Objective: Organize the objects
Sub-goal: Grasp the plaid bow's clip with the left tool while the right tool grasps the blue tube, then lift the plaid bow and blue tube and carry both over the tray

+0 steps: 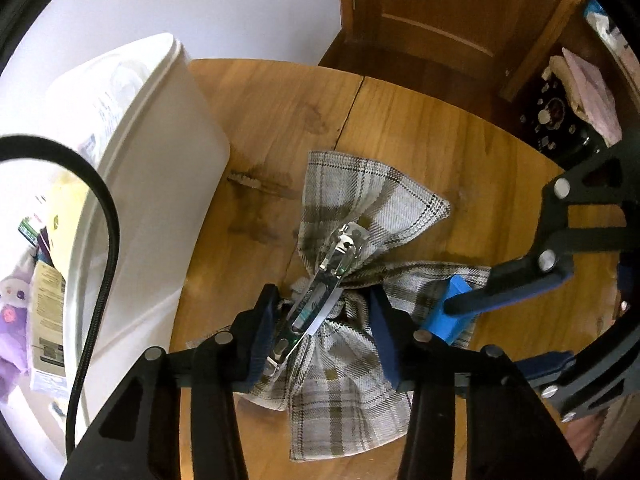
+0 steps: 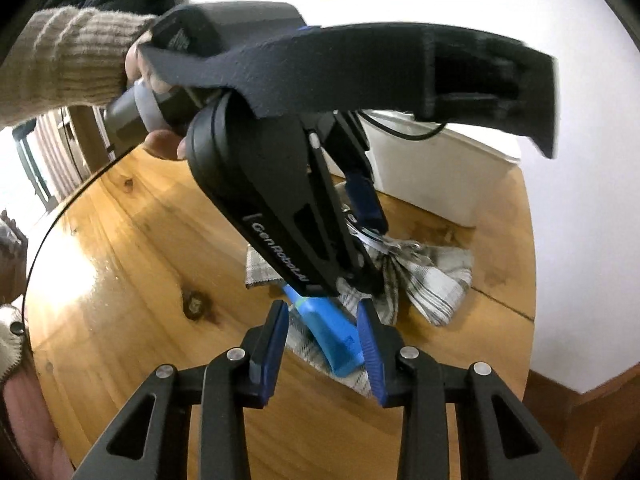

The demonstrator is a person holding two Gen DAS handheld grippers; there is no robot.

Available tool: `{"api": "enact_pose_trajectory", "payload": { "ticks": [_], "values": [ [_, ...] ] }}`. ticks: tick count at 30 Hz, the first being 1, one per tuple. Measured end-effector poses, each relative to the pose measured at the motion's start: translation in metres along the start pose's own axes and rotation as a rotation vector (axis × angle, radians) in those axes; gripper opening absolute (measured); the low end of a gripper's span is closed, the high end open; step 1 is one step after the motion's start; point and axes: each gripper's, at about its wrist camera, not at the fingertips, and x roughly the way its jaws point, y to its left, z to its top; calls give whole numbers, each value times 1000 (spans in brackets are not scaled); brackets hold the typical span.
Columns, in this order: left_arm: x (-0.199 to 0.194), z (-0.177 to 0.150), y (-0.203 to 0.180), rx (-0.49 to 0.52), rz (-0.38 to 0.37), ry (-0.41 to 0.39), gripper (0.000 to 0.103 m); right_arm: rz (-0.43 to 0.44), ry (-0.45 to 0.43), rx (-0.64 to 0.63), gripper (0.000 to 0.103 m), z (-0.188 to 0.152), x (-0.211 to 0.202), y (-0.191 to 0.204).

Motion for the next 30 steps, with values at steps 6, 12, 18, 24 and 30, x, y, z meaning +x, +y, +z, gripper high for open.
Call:
{"api": "enact_pose_trajectory", "payload": {
  "ticks": [6,12,18,24,30],
  "values": [
    [0,0,5,-12,-18,-13,48,12,25,-10,34,3,15,-2],
    [3,1,5,-34,-40,-28,47,26,27,-34,34,2,20,3],
    [6,3,2,-50,-44,-48,47,49,50,-109,22,1,18,22],
    [5,-3,0,-80,-22,-75,45,32,66,-179,22,-7,4,51],
    [1,-20,1,-155,19,-100,37,48,74,-136,22,-26,-18,79]
  ]
}}
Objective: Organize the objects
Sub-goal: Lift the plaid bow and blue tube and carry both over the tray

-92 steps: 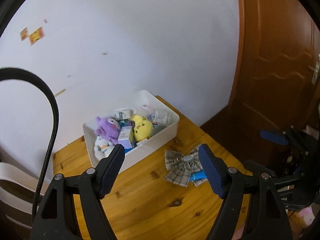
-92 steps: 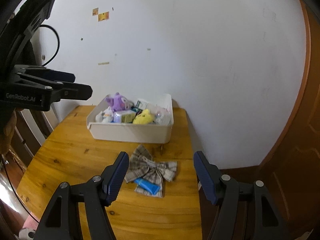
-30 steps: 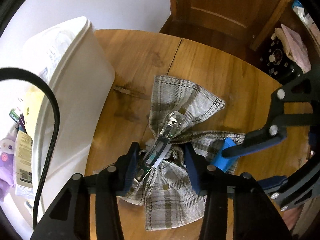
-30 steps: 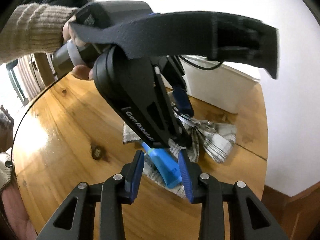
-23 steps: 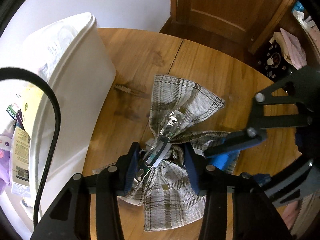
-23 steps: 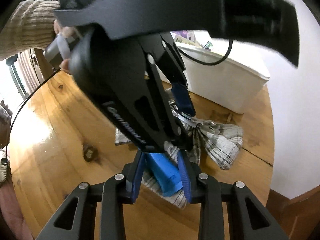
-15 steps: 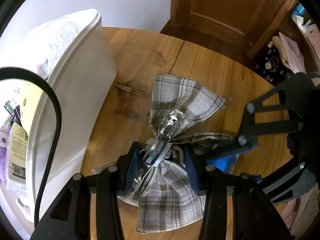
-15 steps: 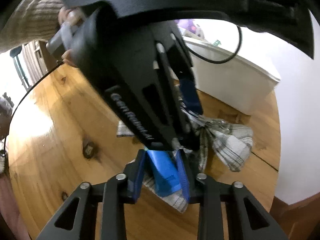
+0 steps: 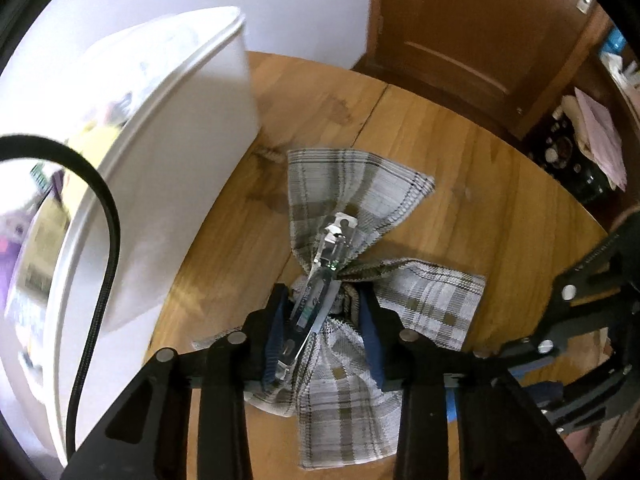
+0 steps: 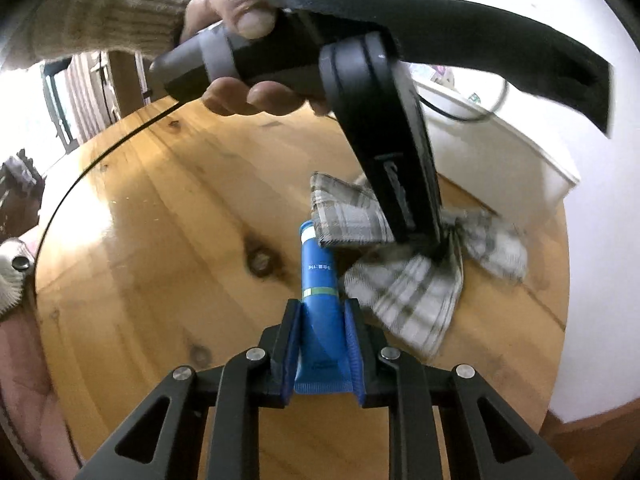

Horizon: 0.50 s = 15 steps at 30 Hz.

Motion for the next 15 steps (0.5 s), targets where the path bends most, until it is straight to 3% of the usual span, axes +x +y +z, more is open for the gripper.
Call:
{"api": "enact_pose_trajectory", "payload": {
  "ticks": [2,7,15],
  "values": [
    [-2,-8,1,-45,12,-2,37,17,-7,36,22,20,20,-17],
    [-12,-33,5,-183,17,-17,35,43,-52,115,22,21,-13,-2],
    [-63,-78,24,-423,17,-148,33,55,-148,181,22,17,-69,11]
  ]
}}
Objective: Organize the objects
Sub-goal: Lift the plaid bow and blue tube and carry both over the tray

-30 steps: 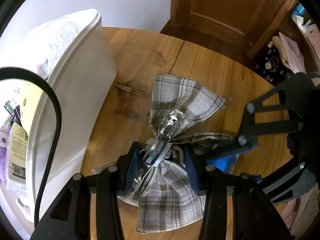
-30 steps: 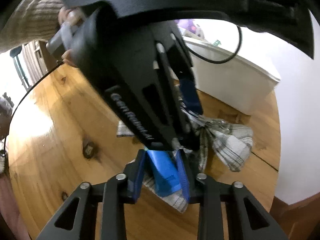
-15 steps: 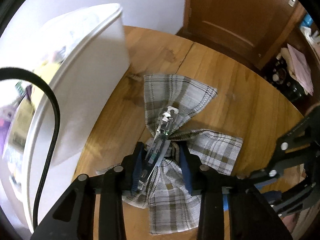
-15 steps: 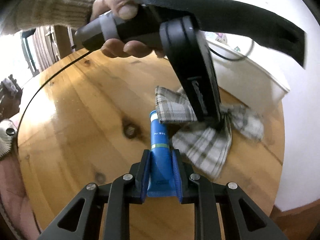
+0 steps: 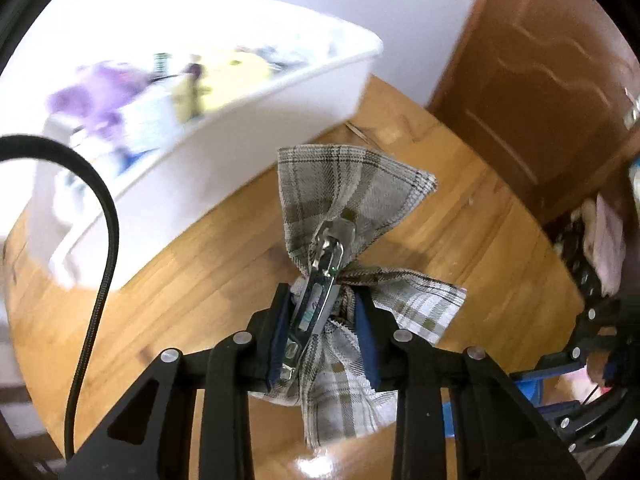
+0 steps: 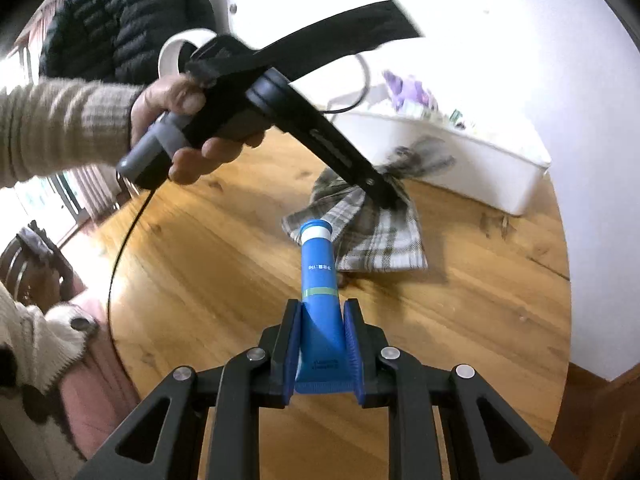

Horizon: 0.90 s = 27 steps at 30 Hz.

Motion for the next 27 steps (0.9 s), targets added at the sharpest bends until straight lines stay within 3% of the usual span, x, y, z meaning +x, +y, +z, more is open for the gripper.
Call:
{"api": "enact_pose_trajectory", "payload": {
  "ticks": [3,6,13,19,27],
  "values": [
    [-24,-5,3,-56,20,-46,33,-6,-45,19,22,-1,-30,-5],
    [-50,-7,8,-106,37,-94,33,-20,-94,55,22,8,-28,12],
    [-115,5,37,-191,79,-226,33,-78,-161,127,22,52,-36,-12],
    [-155,29,60,-250,127,-283,33,-154,-198,195,22,100,-54,-36],
    [-187,98,77,-330,225,-387,34,-277,-272,318,22,181,-63,-87]
  ]
}}
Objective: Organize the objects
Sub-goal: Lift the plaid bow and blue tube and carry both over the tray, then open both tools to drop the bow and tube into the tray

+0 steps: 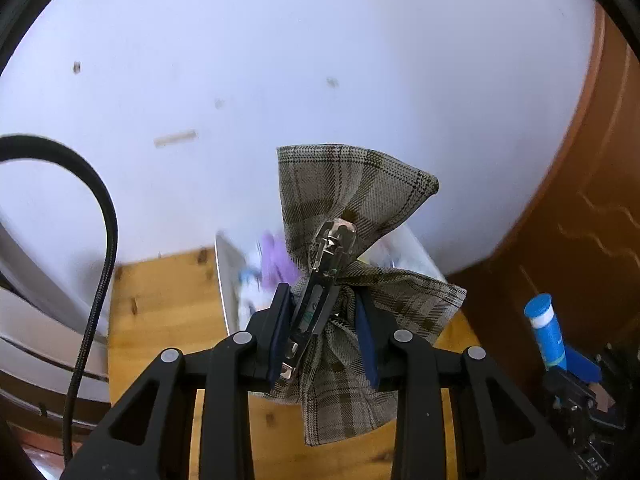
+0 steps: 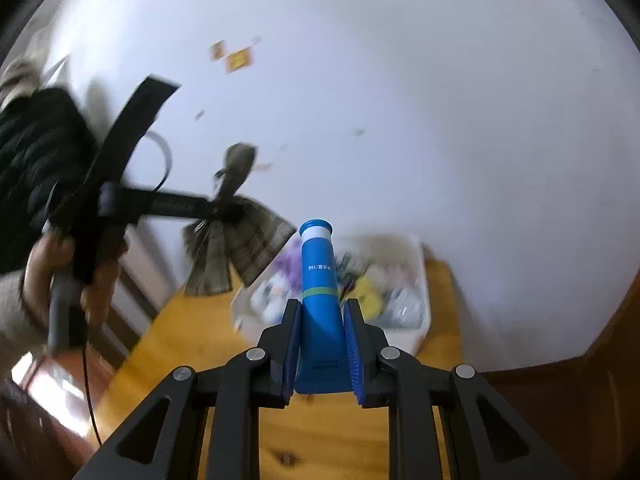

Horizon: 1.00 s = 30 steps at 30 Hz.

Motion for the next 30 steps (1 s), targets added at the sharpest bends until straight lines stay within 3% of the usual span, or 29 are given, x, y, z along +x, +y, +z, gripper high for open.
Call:
{"api": "enact_pose_trajectory", "payload": {
  "ticks": [4,10,22,28,30],
  "values": [
    [10,30,-5,-31,17,-41,34,-50,-23,75,22,35,25,-13],
    [55,56,-13,-48,20,-37,34,-89,-8,110,22,57,76,-24],
    [176,65,-2,-90,39,65,35,-116,126,181,22,32,179,-55],
    [214,60,8,-96,29,111,44,-100,198,187,23,14,211,-64],
    [220,59,12,-101,22,119,49,-91,219,174,34,10,216,-64]
  ]
}}
